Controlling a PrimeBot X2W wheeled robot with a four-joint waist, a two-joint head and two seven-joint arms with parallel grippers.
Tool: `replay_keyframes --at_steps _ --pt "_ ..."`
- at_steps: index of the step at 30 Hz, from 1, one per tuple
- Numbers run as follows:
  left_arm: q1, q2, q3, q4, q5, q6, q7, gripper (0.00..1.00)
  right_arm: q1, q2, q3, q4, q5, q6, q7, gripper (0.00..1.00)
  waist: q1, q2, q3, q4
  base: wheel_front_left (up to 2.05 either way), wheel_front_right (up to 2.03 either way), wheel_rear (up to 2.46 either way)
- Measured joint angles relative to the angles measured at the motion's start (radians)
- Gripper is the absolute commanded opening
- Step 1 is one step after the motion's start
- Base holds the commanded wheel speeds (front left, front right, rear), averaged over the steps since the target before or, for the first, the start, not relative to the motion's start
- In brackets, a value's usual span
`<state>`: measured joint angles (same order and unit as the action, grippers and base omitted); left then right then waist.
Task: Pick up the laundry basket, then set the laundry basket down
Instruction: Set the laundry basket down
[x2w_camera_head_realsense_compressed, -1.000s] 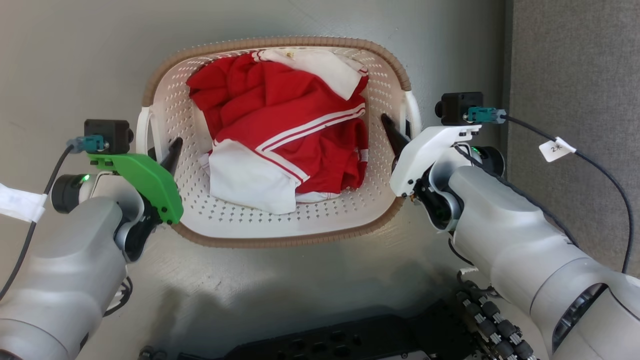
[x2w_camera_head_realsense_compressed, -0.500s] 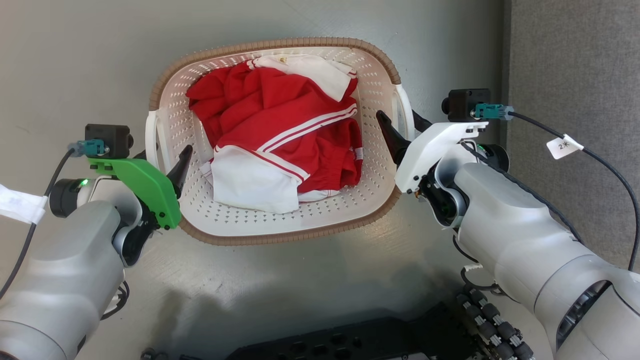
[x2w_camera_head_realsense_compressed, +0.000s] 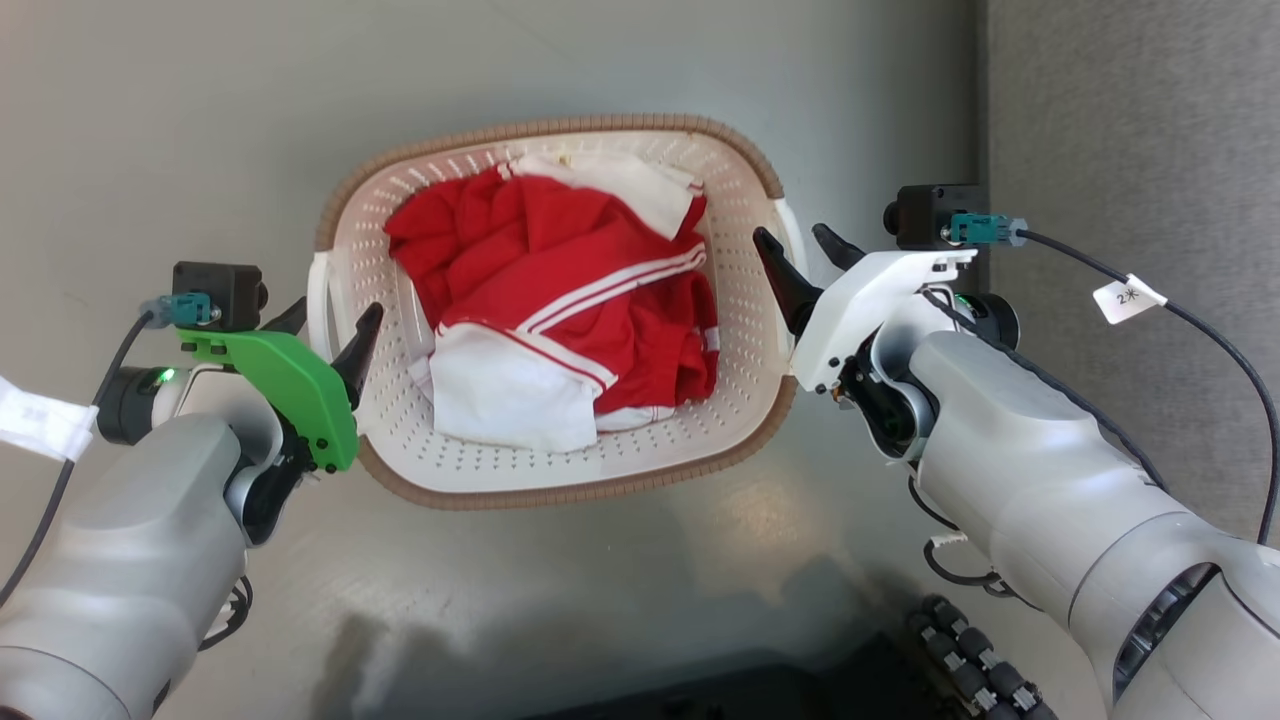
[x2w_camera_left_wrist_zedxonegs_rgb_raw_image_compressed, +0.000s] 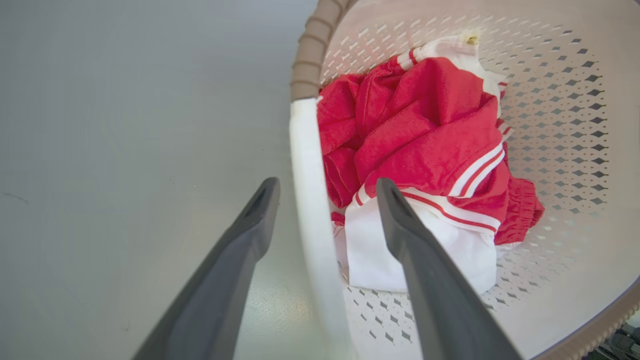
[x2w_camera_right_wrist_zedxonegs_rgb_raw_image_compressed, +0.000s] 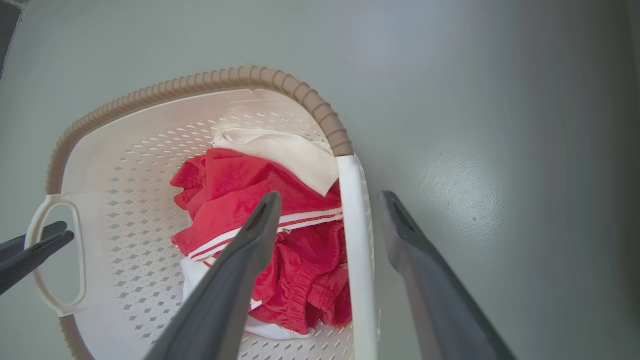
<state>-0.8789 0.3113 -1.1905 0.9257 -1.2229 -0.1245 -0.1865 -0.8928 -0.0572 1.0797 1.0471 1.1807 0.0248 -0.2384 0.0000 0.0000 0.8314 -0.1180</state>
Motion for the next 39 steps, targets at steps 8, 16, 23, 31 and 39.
replay_keyframes --at_steps 8,16,23,31,39 --pt "0.028 -0.007 0.014 0.0 -0.024 0.0 -0.028 1.0 0.001 0.0 0.017 0.01 -0.005 0.013 -0.008 1.0 0.0 0.0 -0.093 -0.004 0.0 0.0 0.0" --pt "0.053 -0.011 0.023 -0.035 -0.033 0.0 -0.054 1.0 0.002 0.0 -0.024 0.012 -0.039 0.019 -0.009 1.0 -0.0001 0.0 -0.202 -0.001 0.0 0.0 0.0" --pt "0.091 -0.002 0.043 -0.057 -0.032 0.0 -0.062 1.0 0.014 -0.016 -0.098 -0.007 -0.101 0.019 -0.009 1.0 -0.0001 0.0 -0.301 0.004 0.0 0.0 0.0" --pt "0.106 0.033 0.169 -0.118 0.014 0.0 -0.062 1.0 0.079 -0.06 -0.185 -0.073 -0.175 0.017 -0.009 1.0 -0.0001 0.0 -0.415 0.014 0.0 0.0 0.0" --pt "0.175 0.036 0.291 -0.18 0.09 0.0 -0.062 1.0 0.148 -0.086 -0.266 -0.162 -0.263 0.016 -0.009 1.0 -0.0001 0.0 -0.53 0.026 0.0 0.0 0.0"
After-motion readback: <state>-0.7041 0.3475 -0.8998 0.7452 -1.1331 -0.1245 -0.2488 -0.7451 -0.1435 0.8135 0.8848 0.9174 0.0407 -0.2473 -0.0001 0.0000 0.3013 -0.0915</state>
